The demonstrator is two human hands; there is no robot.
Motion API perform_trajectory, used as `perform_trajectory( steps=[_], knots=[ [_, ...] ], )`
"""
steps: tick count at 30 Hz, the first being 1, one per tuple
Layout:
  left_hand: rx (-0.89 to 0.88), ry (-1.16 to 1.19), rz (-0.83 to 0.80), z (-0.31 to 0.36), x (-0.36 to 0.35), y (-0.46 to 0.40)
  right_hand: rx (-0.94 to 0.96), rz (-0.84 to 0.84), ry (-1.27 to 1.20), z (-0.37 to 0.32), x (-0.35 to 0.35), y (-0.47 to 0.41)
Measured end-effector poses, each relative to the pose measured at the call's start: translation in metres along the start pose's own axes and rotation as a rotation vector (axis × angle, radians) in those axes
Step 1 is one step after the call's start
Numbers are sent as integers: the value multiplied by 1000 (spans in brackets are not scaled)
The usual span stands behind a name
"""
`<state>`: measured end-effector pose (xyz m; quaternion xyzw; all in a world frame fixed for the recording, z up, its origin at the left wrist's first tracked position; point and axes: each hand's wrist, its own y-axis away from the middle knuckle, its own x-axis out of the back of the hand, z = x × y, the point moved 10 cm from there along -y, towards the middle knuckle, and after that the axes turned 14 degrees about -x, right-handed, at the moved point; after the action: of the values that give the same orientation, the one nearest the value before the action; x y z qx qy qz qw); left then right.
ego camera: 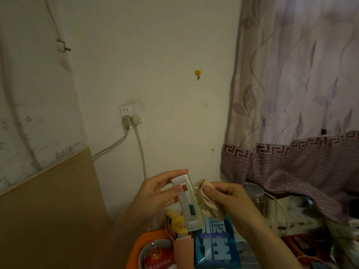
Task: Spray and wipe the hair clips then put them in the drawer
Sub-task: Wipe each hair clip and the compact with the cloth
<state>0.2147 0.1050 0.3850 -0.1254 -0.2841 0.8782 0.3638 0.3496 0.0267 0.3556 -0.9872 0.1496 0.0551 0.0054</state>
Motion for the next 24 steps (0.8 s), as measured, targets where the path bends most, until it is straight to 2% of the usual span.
perform_trajectory(
  steps=[7, 17, 24],
  knots=[
    [40, 53, 46, -8, 0, -1, 12, -22, -83, 7, -4, -5],
    [46, -118, 100, -17, -8, 8, 171, 276, -85, -6, 15, 1],
    [-11, -181, 165, -17, -4, 8, 246, 320, -78, -14, 12, 7]
  ],
)
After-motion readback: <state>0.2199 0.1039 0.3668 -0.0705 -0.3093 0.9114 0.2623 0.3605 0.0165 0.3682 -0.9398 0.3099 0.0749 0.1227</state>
